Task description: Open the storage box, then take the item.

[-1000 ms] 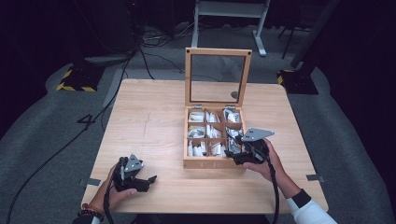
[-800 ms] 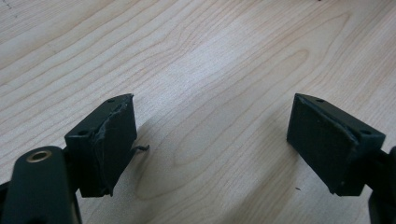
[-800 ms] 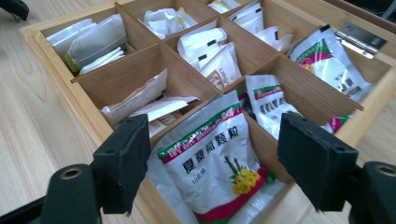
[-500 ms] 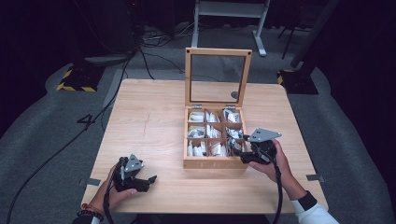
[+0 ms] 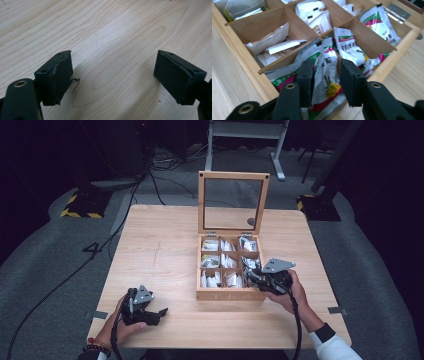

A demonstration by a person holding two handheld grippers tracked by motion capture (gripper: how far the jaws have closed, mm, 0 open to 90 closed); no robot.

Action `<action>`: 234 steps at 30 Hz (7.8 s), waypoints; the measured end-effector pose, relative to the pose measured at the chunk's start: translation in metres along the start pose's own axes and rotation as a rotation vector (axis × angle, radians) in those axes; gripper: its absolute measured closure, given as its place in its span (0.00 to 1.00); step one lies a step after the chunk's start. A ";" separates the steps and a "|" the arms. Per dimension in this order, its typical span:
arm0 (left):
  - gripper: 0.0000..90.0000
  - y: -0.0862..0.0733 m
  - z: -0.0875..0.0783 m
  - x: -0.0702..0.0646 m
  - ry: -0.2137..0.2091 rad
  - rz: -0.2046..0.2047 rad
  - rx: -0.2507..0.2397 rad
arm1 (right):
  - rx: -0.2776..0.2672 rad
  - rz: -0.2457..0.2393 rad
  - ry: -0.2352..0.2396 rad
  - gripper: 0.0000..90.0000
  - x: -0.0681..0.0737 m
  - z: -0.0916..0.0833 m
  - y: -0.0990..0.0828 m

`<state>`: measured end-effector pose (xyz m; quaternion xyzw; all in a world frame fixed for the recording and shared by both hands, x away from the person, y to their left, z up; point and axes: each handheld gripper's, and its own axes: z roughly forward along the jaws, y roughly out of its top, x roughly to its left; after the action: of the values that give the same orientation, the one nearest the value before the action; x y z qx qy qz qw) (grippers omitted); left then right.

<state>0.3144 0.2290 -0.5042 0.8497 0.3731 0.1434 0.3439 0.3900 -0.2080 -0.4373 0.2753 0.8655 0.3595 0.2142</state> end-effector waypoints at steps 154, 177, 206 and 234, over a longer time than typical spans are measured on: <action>0.17 0.001 0.001 0.001 -0.013 0.006 0.002 | 0.068 0.140 0.047 0.33 -0.043 -0.014 -0.093; 0.20 0.014 -0.005 0.006 -0.016 -0.009 -0.012 | -0.008 0.215 -0.005 0.34 -0.065 -0.028 -0.088; 0.23 0.179 0.063 0.043 0.001 -0.032 -0.134 | -0.152 0.278 -0.022 0.43 -0.135 -0.002 0.018; 0.28 0.275 0.110 0.067 0.141 -0.122 -0.078 | -0.075 0.344 -0.100 0.33 -0.160 0.061 0.082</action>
<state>0.5624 0.0923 -0.3941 0.7992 0.4414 0.1960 0.3578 0.5718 -0.2297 -0.3884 0.4283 0.7800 0.4088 0.2025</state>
